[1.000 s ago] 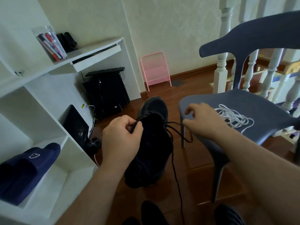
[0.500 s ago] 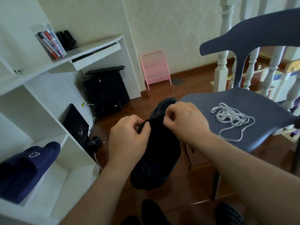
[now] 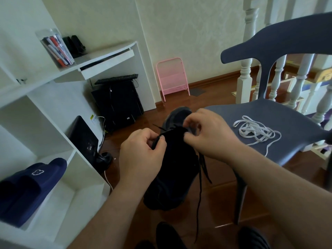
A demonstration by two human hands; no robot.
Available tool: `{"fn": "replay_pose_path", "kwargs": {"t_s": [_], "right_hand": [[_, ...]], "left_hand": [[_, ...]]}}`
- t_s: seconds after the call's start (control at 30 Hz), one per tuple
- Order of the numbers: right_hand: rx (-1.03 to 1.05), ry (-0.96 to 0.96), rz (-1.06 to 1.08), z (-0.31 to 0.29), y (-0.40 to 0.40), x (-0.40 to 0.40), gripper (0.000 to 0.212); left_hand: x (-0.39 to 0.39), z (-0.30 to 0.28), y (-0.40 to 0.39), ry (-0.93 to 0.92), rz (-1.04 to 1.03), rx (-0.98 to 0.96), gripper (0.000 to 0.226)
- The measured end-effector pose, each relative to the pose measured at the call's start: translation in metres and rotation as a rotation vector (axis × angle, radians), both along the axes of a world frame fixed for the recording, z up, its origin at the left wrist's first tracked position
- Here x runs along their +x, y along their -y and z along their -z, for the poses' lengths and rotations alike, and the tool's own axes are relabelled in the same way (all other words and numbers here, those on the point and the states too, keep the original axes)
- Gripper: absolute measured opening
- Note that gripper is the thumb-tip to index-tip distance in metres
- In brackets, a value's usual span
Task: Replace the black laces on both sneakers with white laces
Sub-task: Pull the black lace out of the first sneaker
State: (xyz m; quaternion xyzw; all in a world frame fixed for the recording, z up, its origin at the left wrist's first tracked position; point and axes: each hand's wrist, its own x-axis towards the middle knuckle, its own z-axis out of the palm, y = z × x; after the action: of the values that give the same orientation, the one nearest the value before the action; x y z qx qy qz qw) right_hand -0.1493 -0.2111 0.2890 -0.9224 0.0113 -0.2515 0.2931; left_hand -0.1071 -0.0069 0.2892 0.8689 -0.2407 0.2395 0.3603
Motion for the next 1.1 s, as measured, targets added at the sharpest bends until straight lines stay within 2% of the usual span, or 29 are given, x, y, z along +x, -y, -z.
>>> {"fn": "replay_pose_path", "kwargs": {"t_s": [0.1, 0.23, 0.33, 0.47, 0.6, 0.67, 0.77, 0.87, 0.9, 1.03, 1.1], "right_hand": [[-0.124, 0.028, 0.012, 0.008, -0.019, 0.004, 0.021], [-0.164, 0.120, 0.019, 0.010, -0.025, 0.007, 0.016], [-0.092, 0.033, 0.023, 0.005, -0.017, 0.007, 0.027], [0.004, -0.122, 0.120, 0.000, 0.002, 0.003, 0.023], [0.013, -0.298, -0.092, -0.002, 0.006, -0.003, 0.027], [0.150, -0.212, -0.060, -0.003, 0.010, -0.004, 0.029], [0.298, -0.070, 0.140, -0.004, 0.021, -0.003, 0.023], [0.193, -0.217, 0.230, 0.000, 0.029, -0.003, 0.015], [0.182, -0.246, 0.245, 0.003, 0.030, -0.003, 0.023], [0.298, -0.089, 0.154, 0.000, 0.016, -0.007, 0.035], [0.273, -0.181, 0.031, -0.004, 0.006, -0.011, 0.042]], "left_hand": [[-0.004, 0.002, 0.005, 0.006, 0.017, 0.028, 0.023], [-0.004, 0.004, 0.007, -0.003, 0.015, 0.031, 0.025], [0.002, 0.000, 0.003, -0.021, -0.026, -0.023, 0.022], [-0.004, 0.002, 0.004, -0.007, 0.011, 0.022, 0.023], [-0.001, 0.004, 0.004, -0.054, -0.008, -0.023, 0.024], [0.002, 0.001, -0.001, -0.067, -0.011, -0.053, 0.023], [0.000, -0.002, -0.005, -0.060, 0.024, -0.056, 0.024], [-0.001, -0.001, -0.006, -0.043, 0.001, -0.061, 0.028], [0.000, -0.001, -0.006, -0.039, -0.009, -0.070, 0.029], [0.003, 0.000, -0.008, -0.029, -0.025, -0.124, 0.030], [0.004, 0.001, -0.007, -0.038, -0.039, -0.154, 0.029]]}}
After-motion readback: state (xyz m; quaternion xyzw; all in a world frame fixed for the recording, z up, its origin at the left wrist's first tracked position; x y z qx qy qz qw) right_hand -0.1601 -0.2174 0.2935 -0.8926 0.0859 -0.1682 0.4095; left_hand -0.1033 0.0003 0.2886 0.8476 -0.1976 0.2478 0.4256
